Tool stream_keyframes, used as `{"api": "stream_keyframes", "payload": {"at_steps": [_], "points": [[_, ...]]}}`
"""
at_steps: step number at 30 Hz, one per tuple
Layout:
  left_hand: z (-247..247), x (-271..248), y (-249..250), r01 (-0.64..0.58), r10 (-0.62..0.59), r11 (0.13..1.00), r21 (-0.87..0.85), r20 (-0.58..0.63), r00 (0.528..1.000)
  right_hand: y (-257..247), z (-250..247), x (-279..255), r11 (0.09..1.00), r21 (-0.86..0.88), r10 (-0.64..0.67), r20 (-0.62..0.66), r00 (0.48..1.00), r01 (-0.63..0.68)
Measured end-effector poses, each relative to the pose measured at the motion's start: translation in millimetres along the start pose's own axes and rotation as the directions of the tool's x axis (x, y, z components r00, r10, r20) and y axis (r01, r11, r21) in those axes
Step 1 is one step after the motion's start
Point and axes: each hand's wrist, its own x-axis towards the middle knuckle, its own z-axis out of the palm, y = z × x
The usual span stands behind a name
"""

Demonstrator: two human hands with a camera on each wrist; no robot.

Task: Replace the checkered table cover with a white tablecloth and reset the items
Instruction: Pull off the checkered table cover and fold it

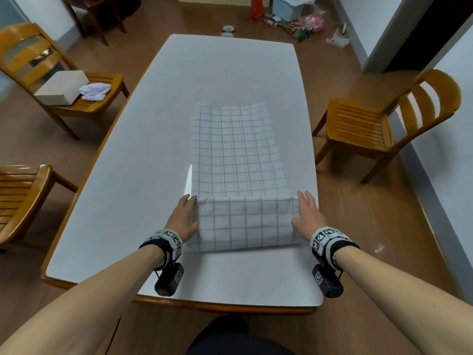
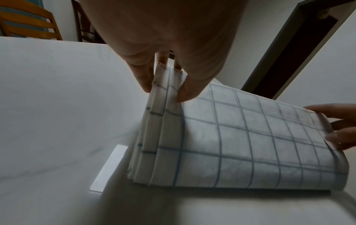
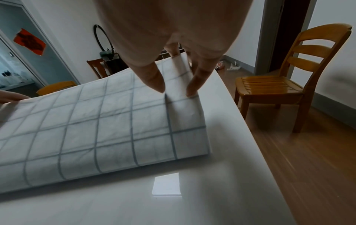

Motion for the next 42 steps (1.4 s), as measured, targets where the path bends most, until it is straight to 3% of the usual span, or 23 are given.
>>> {"api": "stream_keyframes", "payload": {"at_steps": [5,8,13,16,19,27,35,42], "points": [[12.7,0.1,-9.8,-0.016,0.011,0.999,0.05,0.096,0.995,3.5,11.3,9.6,0.991,-0.132,0.05,0.133,0.99,-0.033],[17.2,-3.8,-11.0,-0.065,-0.008,0.954,0.293,0.242,0.97,3.8,22.8,8.9,0.978,-0.21,0.057,0.253,0.966,-0.003],[25.3,-9.1,-16.7,-0.147,-0.026,0.866,0.477,0.336,0.942,7.0,43.0,4.5,0.92,-0.372,-0.06,0.177,0.982,0.123],[29.2,-14.8,-18.7,-0.207,-0.013,0.825,0.526,0.383,0.924,5.4,50.3,-0.6,0.837,-0.485,-0.147,0.244,0.958,0.252],[36.7,-17.9,-18.3,-0.214,-0.041,0.81,0.546,0.418,0.908,4.8,59.6,-2.4,0.829,-0.499,-0.117,0.284,0.952,0.251],[74.5,-20.7,-12.3,-0.148,-0.067,0.812,0.564,0.342,0.937,4.9,84.5,-5.0,0.832,-0.517,-0.079,0.25,0.965,0.202],[74.3,-18.2,-6.8,-0.126,-0.063,0.803,0.582,0.293,0.954,11.8,76.4,-5.0,0.864,-0.45,-0.135,0.226,0.965,0.227],[85.8,-59.6,-7.9,-0.146,-0.034,0.782,0.605,0.276,0.96,26.0,76.2,-40.5,0.852,-0.446,-0.162,0.271,0.949,0.273]]}}
